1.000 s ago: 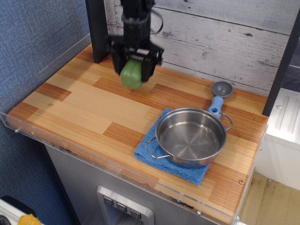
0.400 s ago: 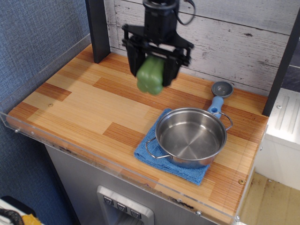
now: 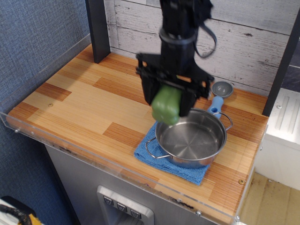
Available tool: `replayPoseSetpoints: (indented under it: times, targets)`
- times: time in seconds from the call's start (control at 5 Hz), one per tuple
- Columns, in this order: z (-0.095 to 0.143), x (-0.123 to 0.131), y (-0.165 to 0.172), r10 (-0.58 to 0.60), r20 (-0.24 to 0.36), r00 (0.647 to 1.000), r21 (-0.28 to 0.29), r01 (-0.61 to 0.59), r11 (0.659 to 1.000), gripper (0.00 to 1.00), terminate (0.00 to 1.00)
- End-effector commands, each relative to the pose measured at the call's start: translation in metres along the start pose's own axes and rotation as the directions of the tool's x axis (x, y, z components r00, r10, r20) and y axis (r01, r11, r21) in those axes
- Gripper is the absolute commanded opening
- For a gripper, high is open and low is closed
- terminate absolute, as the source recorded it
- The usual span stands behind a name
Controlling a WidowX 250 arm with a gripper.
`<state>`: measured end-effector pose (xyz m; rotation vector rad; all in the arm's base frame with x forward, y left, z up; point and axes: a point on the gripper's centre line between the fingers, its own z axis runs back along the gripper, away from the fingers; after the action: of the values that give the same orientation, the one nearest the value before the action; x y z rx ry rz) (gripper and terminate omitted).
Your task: Place green pepper into pot.
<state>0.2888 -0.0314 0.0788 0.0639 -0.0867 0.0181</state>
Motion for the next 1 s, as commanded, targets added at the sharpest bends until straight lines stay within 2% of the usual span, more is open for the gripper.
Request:
replayPoseSetpoints:
  times: [0.0, 0.4, 0.6, 0.8]
  targets:
    - [-0.003, 0.014, -0.020, -0.087, 0.062, 0.994, -0.024, 0.089, 0.996, 0.00, 0.00]
    - [-0.014, 0.011, -0.037, -0.170, 0.034, 0.985, -0.036, 0.171, 0.985, 0.00, 0.00]
    - [-0.015, 0.007, -0.036, -0.175, 0.034, 0.984, -0.077, 0.177, 0.981, 1.00, 0.00]
    - [-0.016, 0.008, -0.035, -0.177, 0.002, 0.984, -0.066, 0.177, 0.982, 1.00, 0.00]
